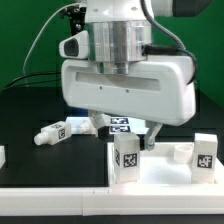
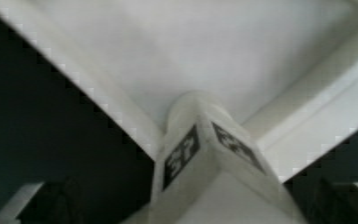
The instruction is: Assemble square table
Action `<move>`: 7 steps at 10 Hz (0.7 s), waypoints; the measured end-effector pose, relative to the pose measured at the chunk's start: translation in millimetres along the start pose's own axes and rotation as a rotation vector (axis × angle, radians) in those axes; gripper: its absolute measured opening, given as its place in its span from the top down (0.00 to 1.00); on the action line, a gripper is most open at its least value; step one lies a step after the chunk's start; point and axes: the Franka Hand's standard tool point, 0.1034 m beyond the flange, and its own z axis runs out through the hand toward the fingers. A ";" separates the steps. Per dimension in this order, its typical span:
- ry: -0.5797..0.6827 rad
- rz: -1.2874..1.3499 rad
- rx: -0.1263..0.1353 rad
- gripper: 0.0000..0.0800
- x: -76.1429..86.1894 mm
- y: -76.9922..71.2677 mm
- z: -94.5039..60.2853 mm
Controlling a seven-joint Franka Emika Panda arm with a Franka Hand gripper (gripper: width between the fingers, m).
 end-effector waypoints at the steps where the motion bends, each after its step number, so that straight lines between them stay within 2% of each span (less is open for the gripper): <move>1: 0.000 -0.091 0.000 0.19 0.3 0.4 0.0; 5: 0.089 -0.644 0.004 0.19 8.4 -12.4 -3.4; 6: 0.083 -0.636 0.002 0.30 8.1 -10.6 -2.9; 7: 0.084 -0.620 0.002 0.47 8.5 -10.2 -2.9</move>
Offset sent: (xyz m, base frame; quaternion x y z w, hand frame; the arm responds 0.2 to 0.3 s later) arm 0.0196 0.0274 0.0092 0.0638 0.0581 -0.4311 0.8982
